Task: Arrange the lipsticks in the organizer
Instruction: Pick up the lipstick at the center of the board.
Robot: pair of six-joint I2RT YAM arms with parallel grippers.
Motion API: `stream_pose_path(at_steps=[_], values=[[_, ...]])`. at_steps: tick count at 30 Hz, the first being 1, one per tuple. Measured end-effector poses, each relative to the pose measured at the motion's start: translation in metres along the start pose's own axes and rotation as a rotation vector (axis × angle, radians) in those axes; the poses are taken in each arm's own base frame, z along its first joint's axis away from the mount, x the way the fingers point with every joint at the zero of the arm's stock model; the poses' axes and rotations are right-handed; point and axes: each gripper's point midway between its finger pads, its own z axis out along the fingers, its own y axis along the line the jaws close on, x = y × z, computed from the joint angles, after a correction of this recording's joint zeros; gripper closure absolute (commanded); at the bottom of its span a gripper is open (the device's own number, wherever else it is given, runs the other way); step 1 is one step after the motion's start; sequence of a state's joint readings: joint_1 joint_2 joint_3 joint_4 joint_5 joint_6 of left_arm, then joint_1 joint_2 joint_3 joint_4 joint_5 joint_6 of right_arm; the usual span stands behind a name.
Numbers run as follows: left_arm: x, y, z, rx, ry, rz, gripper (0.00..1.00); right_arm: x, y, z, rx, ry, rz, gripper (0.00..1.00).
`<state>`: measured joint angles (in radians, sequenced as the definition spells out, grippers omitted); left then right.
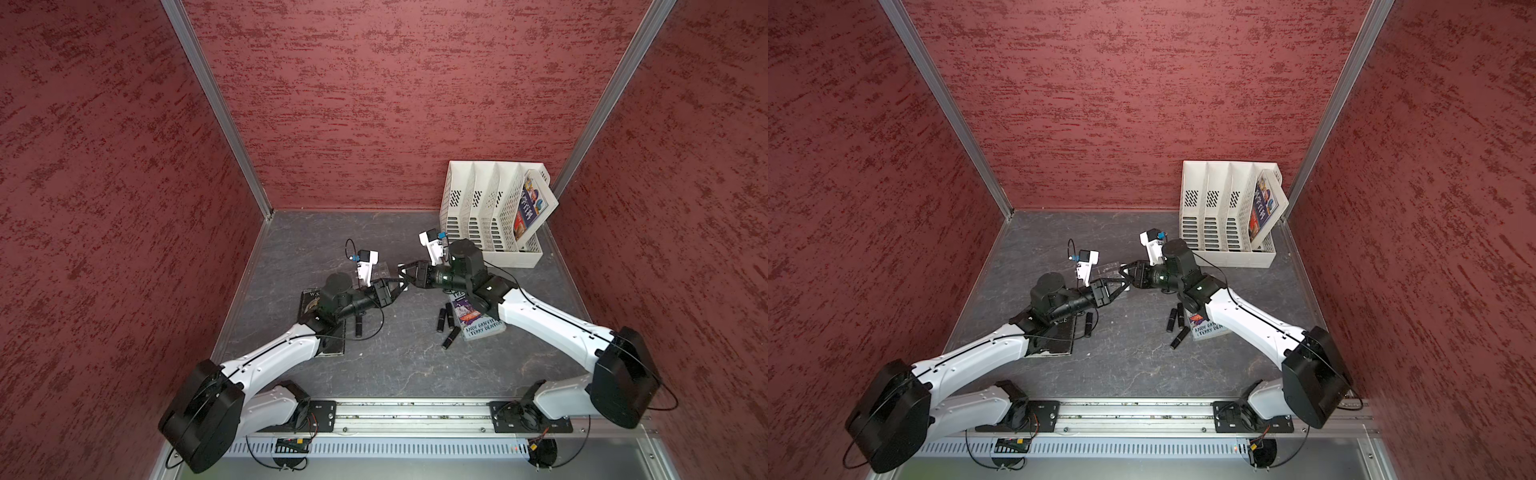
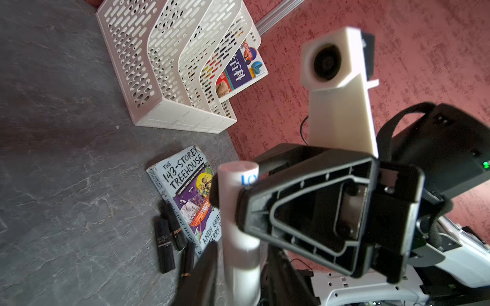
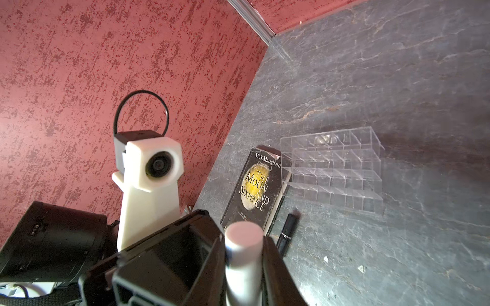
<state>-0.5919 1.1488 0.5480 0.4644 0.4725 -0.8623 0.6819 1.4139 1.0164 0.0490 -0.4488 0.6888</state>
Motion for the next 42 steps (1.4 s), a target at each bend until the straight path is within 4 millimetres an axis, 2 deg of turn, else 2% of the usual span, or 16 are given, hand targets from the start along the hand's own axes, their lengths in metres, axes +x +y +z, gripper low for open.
stream_pose_path(at_steps=[1,3,6,8,10,11,13,15,20,25,29,42], values=[[0.0,0.001,-0.002,-0.006,0.004,-0.013,0.33,-0.001,0.001,0.0,-0.003,-0.003,-0.011,0.84],[-0.006,0.006,-0.012,-0.02,0.006,-0.067,0.27,-0.002,0.001,0.0,-0.002,-0.009,-0.048,0.84],[-0.045,0.026,-0.046,-0.069,-0.087,-0.163,0.29,0.002,0.0,0.003,0.03,-0.019,-0.162,0.85],[-0.068,0.039,-0.071,-0.124,-0.149,-0.218,0.31,0.015,0.004,0.009,0.061,-0.01,-0.29,0.85],[-0.074,0.036,-0.075,-0.153,-0.114,-0.241,0.31,0.032,0.015,0.016,0.083,0.006,-0.44,0.84],[-0.074,0.026,-0.071,-0.15,-0.059,-0.239,0.31,0.045,0.024,0.021,0.094,0.019,-0.556,0.84],[-0.072,0.009,-0.064,-0.132,0.034,-0.22,0.32,0.061,0.035,0.026,0.107,0.027,-0.708,0.84],[-0.064,0.001,-0.062,-0.12,0.114,-0.209,0.34,0.074,0.043,0.03,0.115,0.037,-0.84,0.84],[-0.02,0.017,-0.07,-0.152,0.268,-0.293,0.43,0.087,0.039,0.038,0.176,0.059,-1.039,0.84],[0.007,0.029,-0.078,-0.183,0.347,-0.342,0.4,0.093,0.029,0.043,0.223,0.086,-1.131,0.84],[0.014,0.029,-0.081,-0.186,0.366,-0.335,0.49,0.092,0.027,0.044,0.235,0.09,-1.164,0.84],[0.023,0.031,-0.077,-0.193,0.415,-0.275,0.66,0.099,0.019,0.042,0.255,0.135,-1.21,0.84]])
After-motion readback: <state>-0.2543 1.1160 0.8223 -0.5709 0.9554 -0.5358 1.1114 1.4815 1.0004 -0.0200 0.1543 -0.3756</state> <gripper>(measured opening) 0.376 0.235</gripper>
